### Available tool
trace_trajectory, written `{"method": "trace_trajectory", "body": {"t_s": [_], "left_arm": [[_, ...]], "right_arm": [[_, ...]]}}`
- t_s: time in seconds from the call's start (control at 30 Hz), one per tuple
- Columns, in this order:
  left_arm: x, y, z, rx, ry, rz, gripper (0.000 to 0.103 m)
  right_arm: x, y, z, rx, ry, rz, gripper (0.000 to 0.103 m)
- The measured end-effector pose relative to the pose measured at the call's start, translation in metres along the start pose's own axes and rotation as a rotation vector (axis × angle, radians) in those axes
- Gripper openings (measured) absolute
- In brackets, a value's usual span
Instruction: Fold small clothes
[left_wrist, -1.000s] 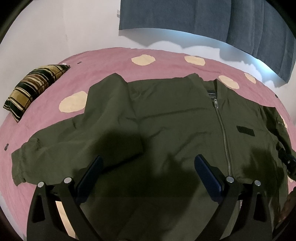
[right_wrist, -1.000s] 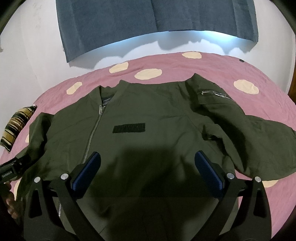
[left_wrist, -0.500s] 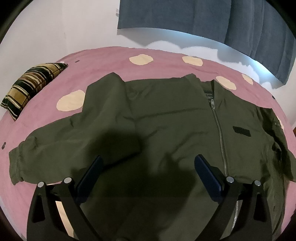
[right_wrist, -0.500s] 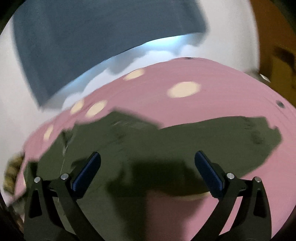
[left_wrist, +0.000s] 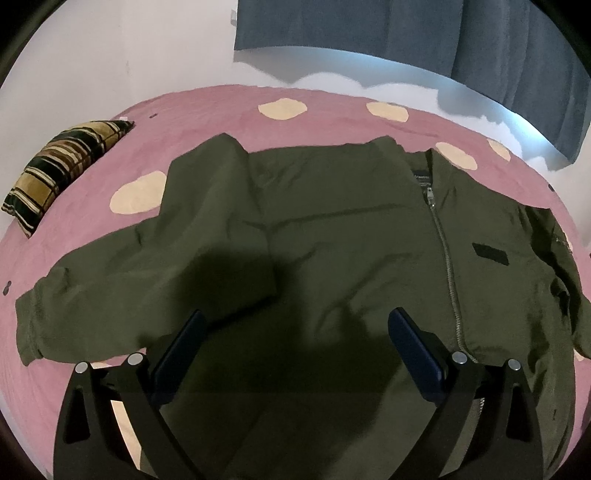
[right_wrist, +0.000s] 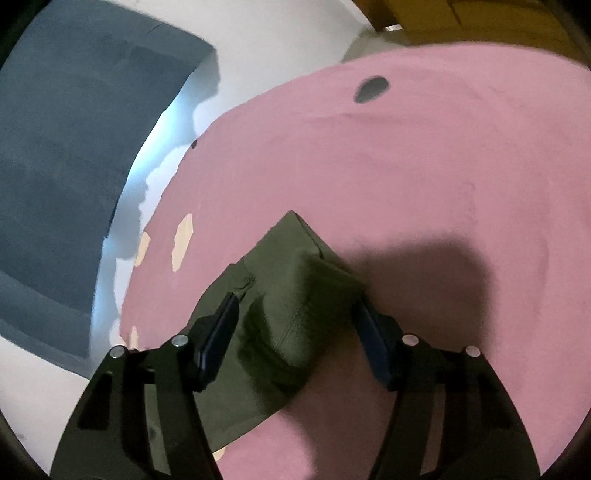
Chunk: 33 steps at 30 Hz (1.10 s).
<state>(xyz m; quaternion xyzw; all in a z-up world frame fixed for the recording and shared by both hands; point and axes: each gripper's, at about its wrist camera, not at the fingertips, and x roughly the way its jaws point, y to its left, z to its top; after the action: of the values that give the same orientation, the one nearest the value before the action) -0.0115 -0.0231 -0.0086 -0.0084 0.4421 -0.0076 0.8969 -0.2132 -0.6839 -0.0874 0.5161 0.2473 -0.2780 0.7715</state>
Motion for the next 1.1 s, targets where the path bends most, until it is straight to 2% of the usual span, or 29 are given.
{"method": "trace_trajectory", "body": {"t_s": [0.1, 0.13, 0.27, 0.37, 0.47, 0.53, 0.63, 0.77, 0.87, 0.97, 1.1], "left_arm": [[0.002, -0.001, -0.003, 0.003, 0.012, -0.003, 0.098], [0.002, -0.002, -0.003, 0.006, 0.014, -0.006, 0.098], [-0.003, -0.001, -0.003, 0.014, -0.002, -0.009, 0.098], [-0.006, 0.001, -0.001, 0.013, -0.014, -0.01, 0.098], [-0.007, 0.005, 0.001, 0.008, -0.017, -0.007, 0.098], [-0.007, 0.007, 0.002, 0.003, -0.017, -0.007, 0.098], [-0.009, 0.011, 0.004, 0.002, -0.017, -0.004, 0.098], [-0.015, 0.019, 0.007, -0.001, -0.036, -0.002, 0.098], [-0.02, 0.028, 0.01, -0.016, -0.05, 0.002, 0.098], [-0.024, 0.037, 0.01, -0.032, -0.06, 0.006, 0.098], [-0.029, 0.054, 0.014, -0.072, -0.071, 0.018, 0.098]], "right_arm": [[0.012, 0.014, 0.002, -0.057, 0.012, -0.019, 0.022], [0.014, 0.018, 0.001, -0.07, 0.015, -0.018, 0.016], [-0.006, 0.02, 0.011, -0.098, -0.064, -0.005, 0.014], [-0.024, 0.002, 0.027, -0.056, -0.165, -0.06, 0.013], [-0.013, -0.002, 0.036, 0.001, -0.128, -0.033, 0.013], [-0.016, 0.015, 0.035, -0.049, -0.152, -0.041, 0.013], [-0.03, 0.046, 0.032, -0.099, -0.188, 0.022, 0.013], [-0.046, 0.122, 0.017, -0.239, -0.213, 0.122, 0.013], [-0.05, 0.197, -0.013, -0.382, -0.21, 0.212, 0.013], [-0.043, 0.277, -0.061, -0.528, -0.149, 0.326, 0.013], [-0.024, 0.347, -0.131, -0.676, -0.053, 0.402, 0.013]]}}
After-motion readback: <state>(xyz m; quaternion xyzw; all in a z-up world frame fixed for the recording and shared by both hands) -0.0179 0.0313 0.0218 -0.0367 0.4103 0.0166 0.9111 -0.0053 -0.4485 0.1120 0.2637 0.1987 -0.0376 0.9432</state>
